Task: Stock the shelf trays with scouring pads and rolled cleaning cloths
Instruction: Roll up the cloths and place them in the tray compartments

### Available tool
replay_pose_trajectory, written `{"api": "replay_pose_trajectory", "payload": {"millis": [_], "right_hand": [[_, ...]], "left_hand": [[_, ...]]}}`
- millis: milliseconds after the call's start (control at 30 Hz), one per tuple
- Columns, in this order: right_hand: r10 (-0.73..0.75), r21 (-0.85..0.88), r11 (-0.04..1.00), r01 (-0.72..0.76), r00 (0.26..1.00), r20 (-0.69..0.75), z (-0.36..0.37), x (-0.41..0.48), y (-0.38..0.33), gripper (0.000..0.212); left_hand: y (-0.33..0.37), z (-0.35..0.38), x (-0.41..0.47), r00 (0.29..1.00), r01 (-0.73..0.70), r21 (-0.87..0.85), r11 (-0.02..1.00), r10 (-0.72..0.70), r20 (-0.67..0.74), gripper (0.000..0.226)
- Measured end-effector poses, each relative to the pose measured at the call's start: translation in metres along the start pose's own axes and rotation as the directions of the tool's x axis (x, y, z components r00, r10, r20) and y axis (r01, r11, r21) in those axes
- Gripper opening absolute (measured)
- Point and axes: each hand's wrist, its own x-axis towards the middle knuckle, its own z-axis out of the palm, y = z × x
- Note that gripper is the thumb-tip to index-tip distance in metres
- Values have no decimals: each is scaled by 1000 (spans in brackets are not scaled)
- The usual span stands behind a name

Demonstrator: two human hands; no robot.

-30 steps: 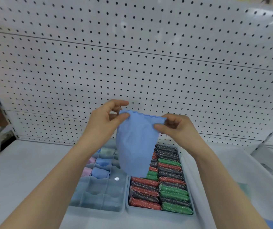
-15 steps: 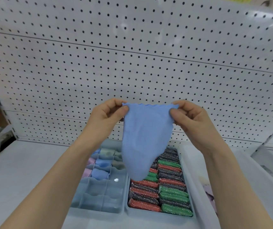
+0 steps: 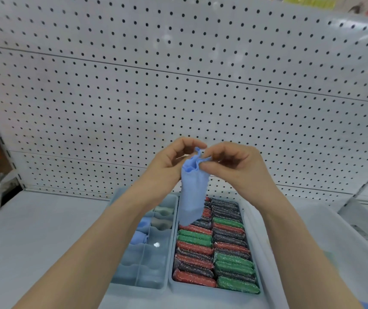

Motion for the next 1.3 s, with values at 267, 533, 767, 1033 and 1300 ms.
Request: {"api": "replay_pose_trajectory", "payload": {"millis": [267, 533, 767, 1033, 1300], "right_hand": [[34, -60, 997, -39, 996, -86, 1, 0, -2, 15], [29, -133, 990, -50, 988, -154, -1, 3, 1, 10], [4, -92, 995, -23, 979, -202, 2, 11, -1, 12], [59, -14, 998, -68, 930, -362, -3, 25, 8, 9], [570, 174, 776, -606, 792, 218, 16, -27, 63, 51]], "left_hand": [[-1, 2, -2, 996, 74, -98, 992, -78, -39, 20], [-3, 1, -6, 993, -22, 20, 1000, 24, -117, 27], [-17, 0, -4, 983, 26, 47, 999, -17, -183, 38], [-58, 11, -24, 955, 250, -9, 968, -248, -166, 23], [-57, 3, -26, 935, 294, -79, 953, -304, -183, 32]]}}
